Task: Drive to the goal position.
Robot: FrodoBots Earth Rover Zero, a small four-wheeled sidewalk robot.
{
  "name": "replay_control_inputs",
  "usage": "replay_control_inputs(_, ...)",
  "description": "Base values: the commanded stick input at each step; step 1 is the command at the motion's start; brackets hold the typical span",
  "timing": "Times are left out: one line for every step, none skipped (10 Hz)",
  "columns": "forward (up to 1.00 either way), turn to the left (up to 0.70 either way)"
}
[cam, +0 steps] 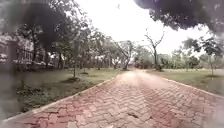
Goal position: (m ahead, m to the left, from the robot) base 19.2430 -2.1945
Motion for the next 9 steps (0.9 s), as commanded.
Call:
replay_control_inputs(0.7,-0.35)
replay_control_inputs(0.7,-0.35)
replay_control_inputs(0.7,-0.35)
replay_control_inputs(0.7,-0.35)
replay_control_inputs(0.7,-0.16)
replay_control_inputs(0.7,0.0)
replay_control_inputs(0.7,0.0)
replay_control_inputs(0.7,0.0)
replay_control_inputs(0.7,0.0)
